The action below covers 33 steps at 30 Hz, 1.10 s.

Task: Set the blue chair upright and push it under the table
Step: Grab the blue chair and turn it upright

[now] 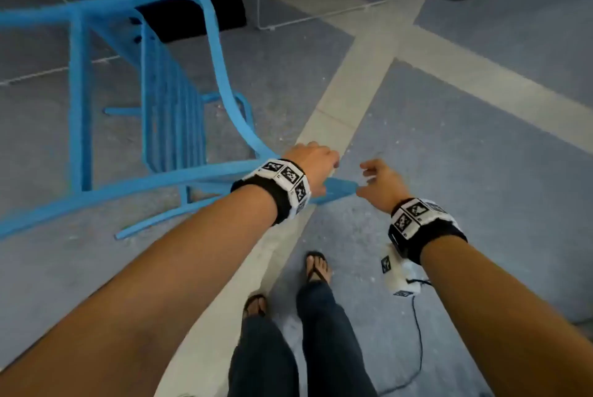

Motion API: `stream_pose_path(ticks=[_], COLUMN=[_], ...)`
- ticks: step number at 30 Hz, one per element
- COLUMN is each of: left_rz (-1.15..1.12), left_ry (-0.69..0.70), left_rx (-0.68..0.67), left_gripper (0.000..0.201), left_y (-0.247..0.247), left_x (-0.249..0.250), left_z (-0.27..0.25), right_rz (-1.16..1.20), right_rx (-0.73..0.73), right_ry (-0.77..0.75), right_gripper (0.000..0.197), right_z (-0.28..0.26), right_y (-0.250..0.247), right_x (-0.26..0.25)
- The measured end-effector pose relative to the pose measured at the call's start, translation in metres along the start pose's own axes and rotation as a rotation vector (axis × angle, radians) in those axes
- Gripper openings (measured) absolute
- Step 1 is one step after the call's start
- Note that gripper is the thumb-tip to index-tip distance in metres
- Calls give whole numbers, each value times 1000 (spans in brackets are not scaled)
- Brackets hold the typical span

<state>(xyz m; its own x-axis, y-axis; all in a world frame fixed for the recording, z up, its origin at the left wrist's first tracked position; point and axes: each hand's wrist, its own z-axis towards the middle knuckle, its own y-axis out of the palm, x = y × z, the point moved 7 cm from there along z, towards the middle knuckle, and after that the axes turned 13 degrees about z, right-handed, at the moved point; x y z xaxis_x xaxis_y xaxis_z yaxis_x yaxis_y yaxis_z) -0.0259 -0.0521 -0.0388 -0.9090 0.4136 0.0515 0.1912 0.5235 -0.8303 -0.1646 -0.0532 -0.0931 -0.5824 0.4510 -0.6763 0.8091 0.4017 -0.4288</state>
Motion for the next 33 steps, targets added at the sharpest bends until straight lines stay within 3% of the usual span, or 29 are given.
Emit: stream_pose_path(ticks=[3, 5, 8, 12, 19, 23, 27, 28, 30, 33], left_rz=[156, 144, 57, 29, 7, 5, 307, 435, 670, 774], left_ry=[38, -2, -89, -128, -265, -349, -240, -183, -108, -97], left_rx=[-69, -100, -30, 43, 204, 235, 362, 339, 66, -223], left_gripper=[53, 48, 35, 37, 44, 42, 27, 30, 41, 36], left_y=[35, 57, 68, 65, -24, -71, -108, -108, -91, -68], left_x=[26, 37, 36, 25, -41, -74, -54, -39, -21, -34], left_z=[37, 55, 69, 69, 10, -34, -57, -57, -50, -50], right_rz=[7, -16, -5, 44, 13, 134, 36, -89, -272, -250], right_rx=[-89, -114, -135, -128, -167, -292, -325, -341, -377, -316], right_ry=[40, 58, 80, 69, -85, -226, -268, -259, -230, -241], right_gripper=[58, 60, 65, 66, 35, 39, 29, 31, 39, 39], right_z=[21, 29, 34, 43, 67, 57, 43, 39, 28, 8], right_y=[18, 32, 47, 62, 93, 98, 104, 107, 114, 117], right_x=[30, 53, 84, 98, 22, -38, -75, -79, -93, -127])
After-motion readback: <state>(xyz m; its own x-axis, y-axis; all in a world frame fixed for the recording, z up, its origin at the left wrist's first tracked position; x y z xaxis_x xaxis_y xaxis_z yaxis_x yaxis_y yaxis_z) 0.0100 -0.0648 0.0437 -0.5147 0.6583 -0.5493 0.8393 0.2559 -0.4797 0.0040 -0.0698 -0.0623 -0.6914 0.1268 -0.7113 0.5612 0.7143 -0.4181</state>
